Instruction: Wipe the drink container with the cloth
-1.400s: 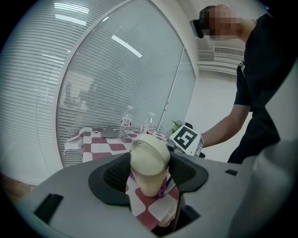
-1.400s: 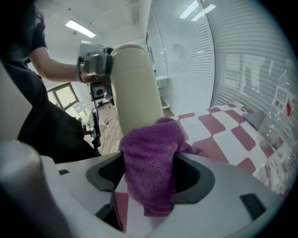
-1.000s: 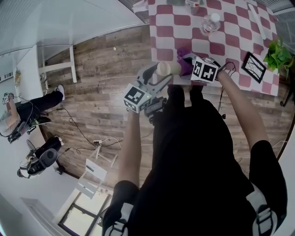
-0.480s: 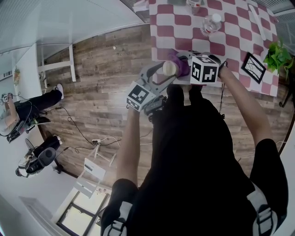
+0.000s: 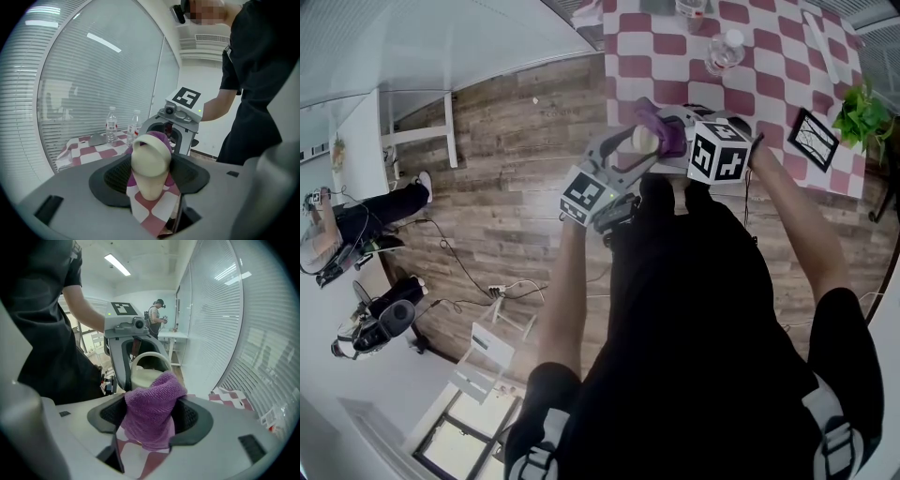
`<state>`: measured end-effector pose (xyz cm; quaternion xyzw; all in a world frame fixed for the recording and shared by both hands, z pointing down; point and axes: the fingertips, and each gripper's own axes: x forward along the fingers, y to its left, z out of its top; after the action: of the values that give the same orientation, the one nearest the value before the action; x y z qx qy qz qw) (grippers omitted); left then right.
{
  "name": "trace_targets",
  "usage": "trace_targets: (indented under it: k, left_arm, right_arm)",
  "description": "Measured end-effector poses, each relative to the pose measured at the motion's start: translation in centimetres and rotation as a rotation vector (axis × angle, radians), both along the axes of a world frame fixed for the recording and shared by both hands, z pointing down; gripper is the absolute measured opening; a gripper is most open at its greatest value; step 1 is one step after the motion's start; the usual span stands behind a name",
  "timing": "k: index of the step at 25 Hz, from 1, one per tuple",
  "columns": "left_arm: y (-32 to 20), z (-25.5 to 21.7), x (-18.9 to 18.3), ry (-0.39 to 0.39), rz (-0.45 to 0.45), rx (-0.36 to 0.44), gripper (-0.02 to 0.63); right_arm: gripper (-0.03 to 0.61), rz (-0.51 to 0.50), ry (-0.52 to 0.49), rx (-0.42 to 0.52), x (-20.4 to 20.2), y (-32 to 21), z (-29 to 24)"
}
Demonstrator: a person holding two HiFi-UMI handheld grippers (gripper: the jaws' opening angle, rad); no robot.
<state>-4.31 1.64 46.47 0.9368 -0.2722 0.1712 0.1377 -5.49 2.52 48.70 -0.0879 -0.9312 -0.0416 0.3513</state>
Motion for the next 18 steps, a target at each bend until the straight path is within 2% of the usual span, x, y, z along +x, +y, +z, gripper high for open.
trace_targets:
  k: [4,7,8,11,18]
  left_arm:
    - [-0.1,-0.2,0.6,-0.012,-0.008,0.008,0.275]
    - [-0.3,-0.2,0.9,-0.017,-0.026,0.010,0.275]
    - [-0.3,-0.2,1.1,-0.021,-0.031,0.013,0.275]
    - [-0.3,-0.2,1.8,-0.041,-0.042,0.033,0.275]
    - [-0.4,-0.4,3.6,-0.057,-0.078,0.061,0.275]
  right_arm:
    - [0.251,0.064,-0.040,0.004,1.8,-0.3,-1.4]
    - [0.136,0.136,-0.086,-0.011,3.4,-0.8,-2.6]
    - [0.116,0.164,-0.103,-0.016,4.1,-1.1,-3.0]
    - [0.094,0.274,-0.158,-0.016,6.3,-2.4,-4.2]
    - [0.089,0.556,-0.313,-0.031,12.1,-5.4,-8.7]
